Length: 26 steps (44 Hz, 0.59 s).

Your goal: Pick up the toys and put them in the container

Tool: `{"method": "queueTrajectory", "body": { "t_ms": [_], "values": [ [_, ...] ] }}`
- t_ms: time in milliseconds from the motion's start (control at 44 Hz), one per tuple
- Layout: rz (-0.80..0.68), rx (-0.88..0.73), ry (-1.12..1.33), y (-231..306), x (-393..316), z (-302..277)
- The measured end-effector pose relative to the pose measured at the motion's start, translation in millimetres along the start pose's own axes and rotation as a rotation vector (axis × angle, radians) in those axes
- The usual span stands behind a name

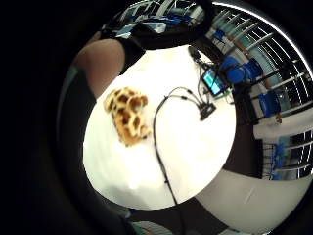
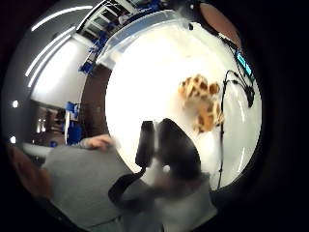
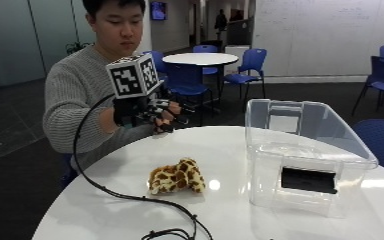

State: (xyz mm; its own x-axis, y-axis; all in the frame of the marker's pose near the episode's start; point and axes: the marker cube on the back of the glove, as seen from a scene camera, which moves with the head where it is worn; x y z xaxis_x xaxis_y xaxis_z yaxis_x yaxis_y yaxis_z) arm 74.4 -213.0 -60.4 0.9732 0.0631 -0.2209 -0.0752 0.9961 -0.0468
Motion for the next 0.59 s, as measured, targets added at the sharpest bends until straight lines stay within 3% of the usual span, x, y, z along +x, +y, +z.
{"method": "queueTrajectory", "body": {
  "t_ms": [182,454,590],
  "values": [
    [0.017,-0.041,-0.016,-28.3,8.2,17.0],
    [0.086,-0.275,0.034,-7.4,0.5,150.9],
    [0.11,-0.232,0.089,-3.1,-6.0,182.9]
  ]
}}
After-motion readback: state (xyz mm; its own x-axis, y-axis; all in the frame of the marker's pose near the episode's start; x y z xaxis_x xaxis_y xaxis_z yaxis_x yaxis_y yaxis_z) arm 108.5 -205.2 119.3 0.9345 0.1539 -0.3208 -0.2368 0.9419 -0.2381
